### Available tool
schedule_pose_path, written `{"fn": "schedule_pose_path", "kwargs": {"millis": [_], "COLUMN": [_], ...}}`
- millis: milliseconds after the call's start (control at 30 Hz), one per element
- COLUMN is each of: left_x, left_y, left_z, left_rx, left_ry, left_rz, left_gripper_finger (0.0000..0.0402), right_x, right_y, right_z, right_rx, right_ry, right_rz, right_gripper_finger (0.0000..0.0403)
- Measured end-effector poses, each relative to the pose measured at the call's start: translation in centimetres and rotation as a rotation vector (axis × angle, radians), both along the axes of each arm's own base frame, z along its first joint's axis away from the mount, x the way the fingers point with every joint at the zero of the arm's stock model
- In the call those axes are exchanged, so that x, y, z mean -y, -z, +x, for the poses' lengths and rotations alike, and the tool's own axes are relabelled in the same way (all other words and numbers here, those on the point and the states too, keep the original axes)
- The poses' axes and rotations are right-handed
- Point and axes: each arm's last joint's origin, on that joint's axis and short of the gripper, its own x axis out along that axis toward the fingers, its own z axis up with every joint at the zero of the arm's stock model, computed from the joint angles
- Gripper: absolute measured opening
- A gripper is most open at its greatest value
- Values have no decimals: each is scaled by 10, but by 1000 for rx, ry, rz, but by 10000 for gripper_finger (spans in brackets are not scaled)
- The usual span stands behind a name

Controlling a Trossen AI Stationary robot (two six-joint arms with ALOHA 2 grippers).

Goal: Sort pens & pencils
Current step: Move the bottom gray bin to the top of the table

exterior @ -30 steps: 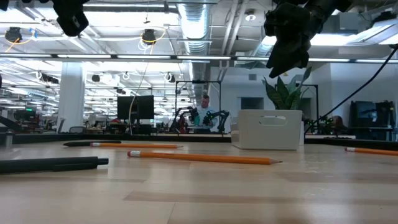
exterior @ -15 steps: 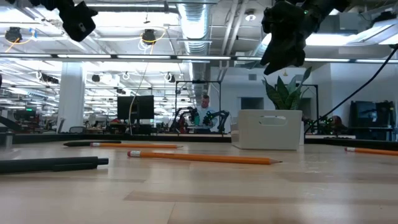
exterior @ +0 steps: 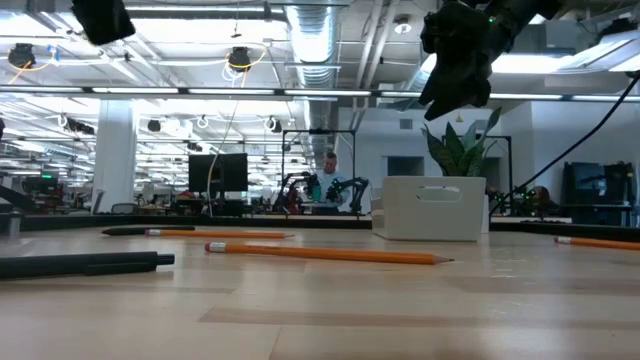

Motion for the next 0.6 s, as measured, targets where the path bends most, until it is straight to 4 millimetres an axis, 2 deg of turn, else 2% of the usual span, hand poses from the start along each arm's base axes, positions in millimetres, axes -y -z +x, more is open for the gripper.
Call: {"fn": "schedule_pose_path", "kwargs": {"millis": [167,267,400,600], "left_x": [9,18,39,74], "left_y": [15,20,27,46], "left_z": [10,20,38,54], "left_rx": [-244,-315,-347,-490], "left_ry": [-27,4,120,246], "left_rz": [-79,-100,-97,-37], "left_gripper_finger": [200,200,200,200], "right_x": [0,0,0,0], "right_y": [0,1,1,1], "right_z": [0,-1,-1,-1], "right_rx": [-6,-14,-20,-21], "right_ry": [-33,-34,-39,-40], "right_rz": [-29,-28,-31,-32], "right_gripper_finger": [249,249,249,249]}}
